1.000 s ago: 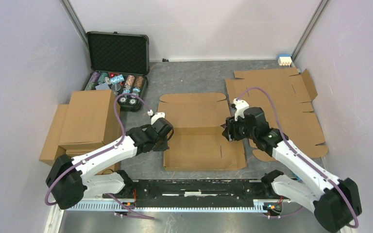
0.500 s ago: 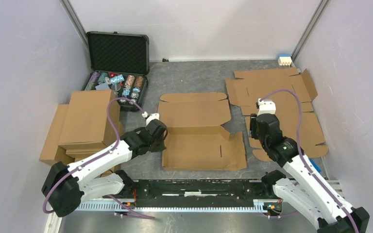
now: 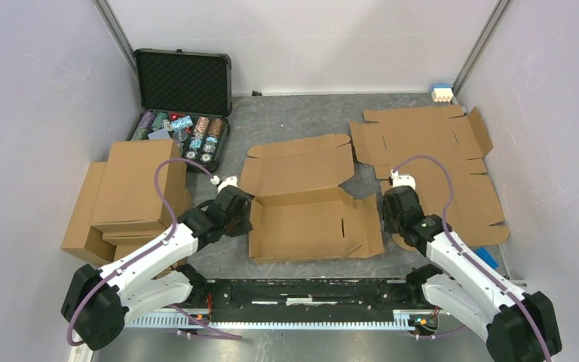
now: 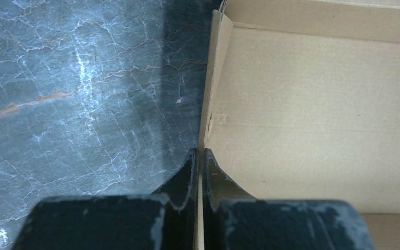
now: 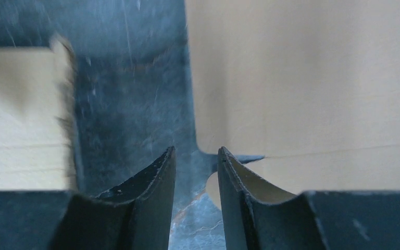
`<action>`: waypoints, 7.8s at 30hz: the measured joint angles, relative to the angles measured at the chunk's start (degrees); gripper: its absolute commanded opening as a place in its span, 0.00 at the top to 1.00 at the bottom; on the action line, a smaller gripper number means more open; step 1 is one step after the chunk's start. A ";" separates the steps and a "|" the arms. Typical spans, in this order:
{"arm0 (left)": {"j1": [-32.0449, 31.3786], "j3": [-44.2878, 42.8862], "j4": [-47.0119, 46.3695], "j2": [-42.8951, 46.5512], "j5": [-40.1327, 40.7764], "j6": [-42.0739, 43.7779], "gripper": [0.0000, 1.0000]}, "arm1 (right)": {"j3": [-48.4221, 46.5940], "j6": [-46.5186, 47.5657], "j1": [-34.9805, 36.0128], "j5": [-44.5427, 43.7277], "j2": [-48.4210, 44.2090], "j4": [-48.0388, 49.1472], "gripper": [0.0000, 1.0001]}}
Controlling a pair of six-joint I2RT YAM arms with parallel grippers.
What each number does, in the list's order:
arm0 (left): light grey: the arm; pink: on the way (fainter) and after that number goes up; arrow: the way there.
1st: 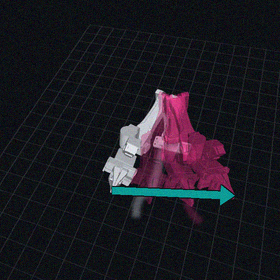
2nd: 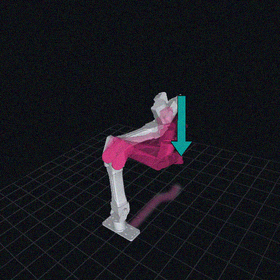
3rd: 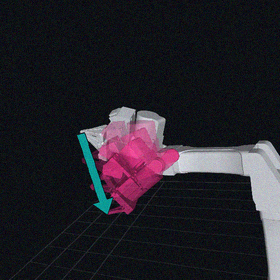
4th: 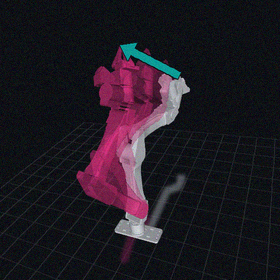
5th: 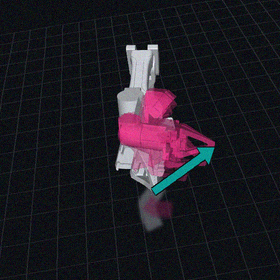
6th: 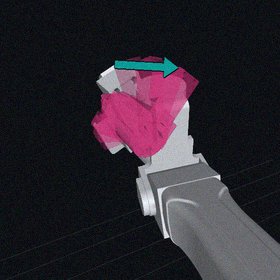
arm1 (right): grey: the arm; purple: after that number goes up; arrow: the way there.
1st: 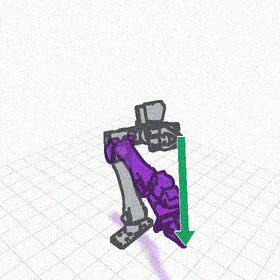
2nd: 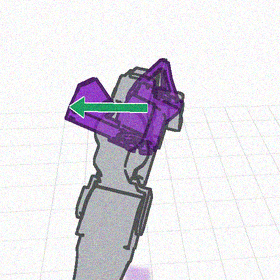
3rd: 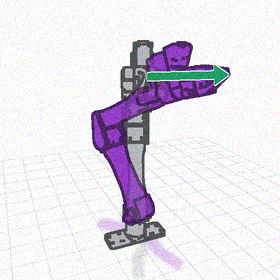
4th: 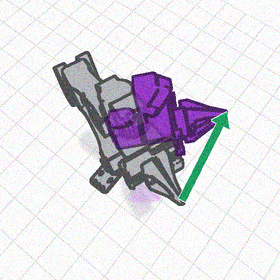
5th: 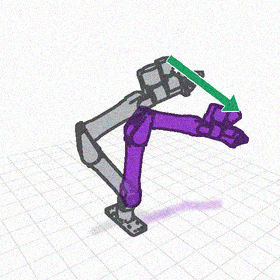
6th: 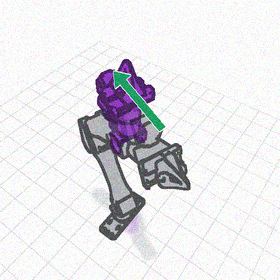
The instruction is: Fold the paper box
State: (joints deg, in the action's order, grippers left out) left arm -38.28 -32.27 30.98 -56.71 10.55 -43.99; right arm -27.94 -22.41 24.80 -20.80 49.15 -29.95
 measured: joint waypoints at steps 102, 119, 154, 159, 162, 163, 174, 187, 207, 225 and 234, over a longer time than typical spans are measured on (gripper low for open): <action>-2.69 -2.82 1.20 -3.13 0.90 0.09 0.98 | 21.44 -20.98 -9.09 54.71 -5.35 42.56 0.38; -2.73 -2.82 0.96 -3.15 0.83 0.09 0.98 | 17.53 -12.74 -9.77 55.19 -0.72 34.88 0.32; -6.29 -3.89 0.59 -4.81 2.99 -0.50 0.95 | -6.14 -2.78 13.97 17.14 12.94 7.06 0.40; -8.04 -3.89 0.59 -4.81 4.09 -2.10 0.89 | -8.76 -2.32 16.72 12.13 15.23 4.94 0.44; -9.16 -3.89 0.61 -4.81 4.42 -2.93 0.83 | -10.38 -2.05 18.45 8.92 16.61 3.39 0.44; -9.49 -3.91 0.59 -4.81 4.42 -3.19 0.79 | -10.86 -1.88 18.88 8.00 17.03 2.97 0.44; -8.59 -6.62 4.92 -1.73 5.11 -1.81 0.08 | -11.47 0.31 19.71 6.80 17.79 2.51 0.44; 14.36 -10.67 -7.54 -14.05 -13.38 3.58 0.00 | -11.47 1.97 19.71 8.79 17.22 3.76 0.43; 22.43 -6.49 -31.30 -25.53 -33.79 3.19 0.98 | -10.82 2.36 19.71 9.97 17.22 4.61 0.44; 19.65 10.58 -38.71 0.57 -30.40 4.20 0.98 | -7.76 2.32 19.71 12.17 17.27 4.66 0.54; 18.01 15.63 -41.97 9.66 -29.53 4.20 0.94 | -7.76 3.52 19.76 11.82 19.43 5.31 0.92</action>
State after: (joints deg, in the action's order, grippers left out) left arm -20.27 -16.64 -10.98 -47.05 -18.98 -39.79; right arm -35.70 -18.90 44.56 -8.97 68.58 -24.64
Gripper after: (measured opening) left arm 0.044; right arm 0.242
